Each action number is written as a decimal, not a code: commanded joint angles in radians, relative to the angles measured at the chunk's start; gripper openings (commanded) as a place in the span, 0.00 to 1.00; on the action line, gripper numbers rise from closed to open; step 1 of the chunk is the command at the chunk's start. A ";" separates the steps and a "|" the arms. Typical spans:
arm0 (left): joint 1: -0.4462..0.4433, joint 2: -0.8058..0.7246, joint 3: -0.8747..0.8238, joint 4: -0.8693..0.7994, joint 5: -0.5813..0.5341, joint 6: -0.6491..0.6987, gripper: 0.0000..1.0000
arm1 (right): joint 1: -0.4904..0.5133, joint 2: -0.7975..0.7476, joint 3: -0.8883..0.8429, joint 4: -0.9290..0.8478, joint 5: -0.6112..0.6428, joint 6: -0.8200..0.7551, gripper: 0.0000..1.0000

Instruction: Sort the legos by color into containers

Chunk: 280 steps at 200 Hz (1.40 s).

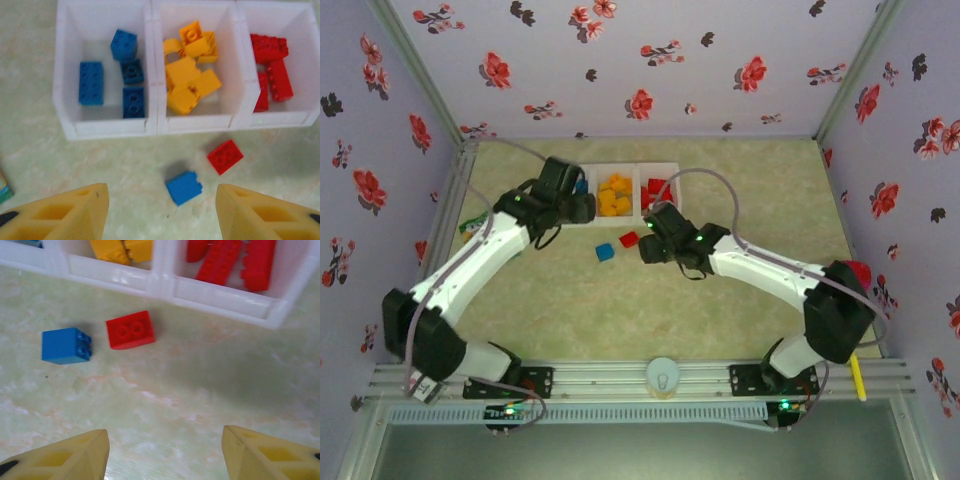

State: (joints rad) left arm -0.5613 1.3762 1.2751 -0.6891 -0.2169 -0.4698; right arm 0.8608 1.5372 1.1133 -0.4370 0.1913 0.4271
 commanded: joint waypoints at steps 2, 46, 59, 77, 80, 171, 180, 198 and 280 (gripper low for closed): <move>0.020 -0.082 -0.068 -0.012 -0.040 -0.059 0.58 | 0.034 0.077 0.074 0.023 0.022 0.006 0.63; 0.052 -0.162 -0.092 -0.059 -0.061 -0.059 0.58 | 0.086 0.249 0.202 0.026 0.015 0.013 0.65; 0.055 -0.166 -0.094 -0.065 -0.062 -0.056 0.58 | 0.098 0.300 0.240 0.026 0.008 0.013 0.66; 0.058 -0.169 -0.096 -0.072 -0.062 -0.056 0.58 | 0.112 0.366 0.293 0.017 0.010 0.016 0.67; 0.058 -0.169 -0.097 -0.072 -0.062 -0.056 0.58 | 0.114 0.376 0.301 0.017 0.009 0.016 0.68; 0.084 -0.195 -0.143 -0.072 -0.059 -0.052 0.57 | 0.130 0.578 0.473 -0.043 0.027 0.003 0.71; 0.085 -0.200 -0.143 -0.073 -0.059 -0.049 0.57 | 0.130 0.586 0.480 -0.044 0.024 0.002 0.69; 0.090 -0.206 -0.141 -0.078 -0.059 -0.048 0.57 | 0.131 0.606 0.500 -0.046 0.015 -0.007 0.65; 0.102 -0.206 -0.148 -0.088 -0.058 -0.041 0.57 | 0.131 0.667 0.561 -0.087 0.037 -0.018 0.57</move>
State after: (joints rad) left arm -0.4706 1.1843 1.1282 -0.7448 -0.2550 -0.5144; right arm 0.9844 2.1651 1.6333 -0.4831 0.1989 0.4229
